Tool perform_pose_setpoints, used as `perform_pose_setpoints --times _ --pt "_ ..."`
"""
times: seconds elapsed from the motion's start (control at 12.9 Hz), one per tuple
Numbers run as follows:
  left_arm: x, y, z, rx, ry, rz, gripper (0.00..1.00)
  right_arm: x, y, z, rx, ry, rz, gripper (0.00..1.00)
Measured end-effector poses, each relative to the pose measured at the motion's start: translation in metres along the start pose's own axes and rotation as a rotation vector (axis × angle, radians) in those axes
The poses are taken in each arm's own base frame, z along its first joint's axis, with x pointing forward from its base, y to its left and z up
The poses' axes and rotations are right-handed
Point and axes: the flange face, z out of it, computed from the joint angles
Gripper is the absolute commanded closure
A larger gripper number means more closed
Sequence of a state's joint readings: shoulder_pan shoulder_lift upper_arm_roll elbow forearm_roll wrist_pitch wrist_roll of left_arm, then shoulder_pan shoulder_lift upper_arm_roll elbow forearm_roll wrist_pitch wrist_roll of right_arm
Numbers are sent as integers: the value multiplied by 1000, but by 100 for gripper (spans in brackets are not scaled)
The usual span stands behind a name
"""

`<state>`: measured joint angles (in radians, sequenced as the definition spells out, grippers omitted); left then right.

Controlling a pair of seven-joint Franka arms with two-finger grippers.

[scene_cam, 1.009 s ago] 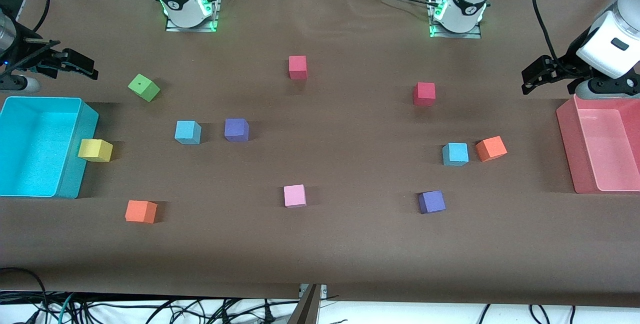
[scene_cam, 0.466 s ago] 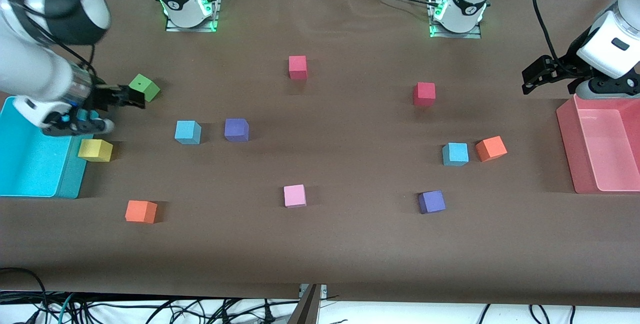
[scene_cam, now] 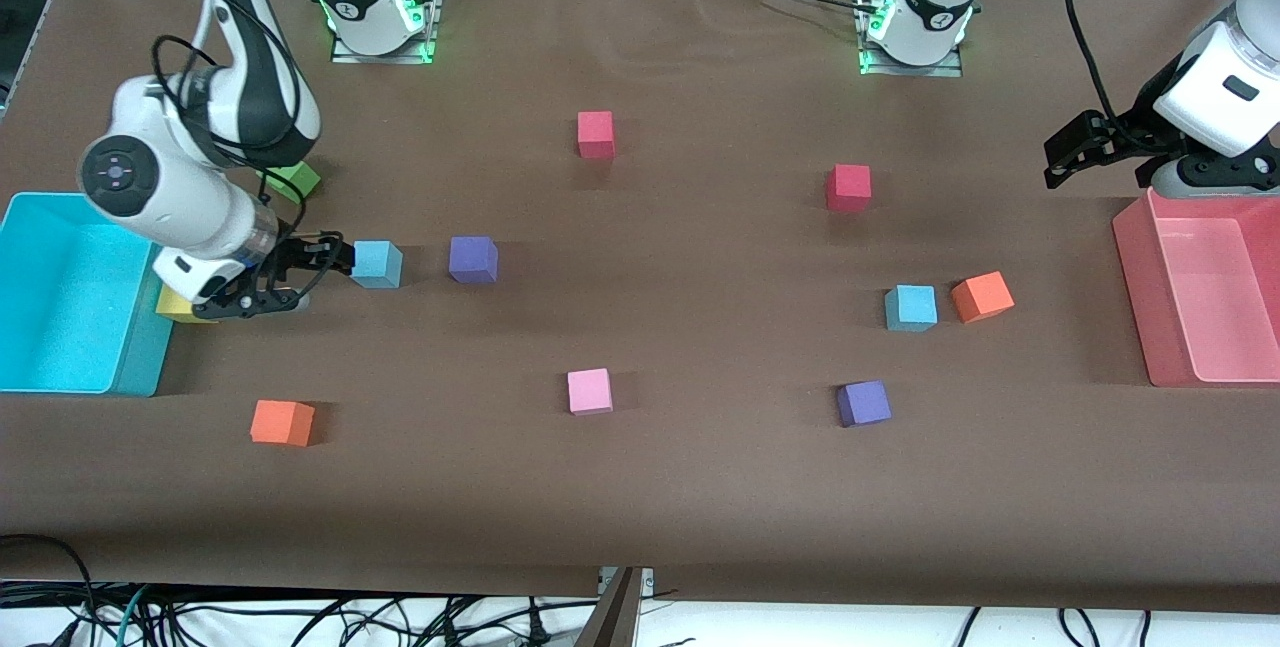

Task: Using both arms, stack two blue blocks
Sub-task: 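Reach the right gripper down and grasp the light blue cube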

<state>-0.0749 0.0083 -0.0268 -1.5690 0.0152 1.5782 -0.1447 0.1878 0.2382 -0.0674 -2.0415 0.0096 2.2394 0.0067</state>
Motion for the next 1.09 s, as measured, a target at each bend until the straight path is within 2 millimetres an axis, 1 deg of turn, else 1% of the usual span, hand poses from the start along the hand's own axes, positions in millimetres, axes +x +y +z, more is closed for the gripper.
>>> perform_pose_setpoints --times 0.16,0.23,0.31,0.54,0.7,0.93,1.09 --pt "0 0 0 0 0 0 0 -19 -1 38 2 35 38 0" --pt "0 0 0 0 0 0 0 -27 -5 51 4 34 55 0" --pt "0 0 0 0 0 0 0 -33 -8 60 5 26 75 0" --pt "0 0 0 0 0 0 0 -42 -12 72 4 2 137 0" --pt "0 0 0 0 0 0 0 -45 -16 84 4 -11 135 0" --pt "0 0 0 0 0 0 0 -48 -25 107 4 -33 117 0" --pt "0 0 0 0 0 0 0 -49 -26 114 3 -41 98 0"
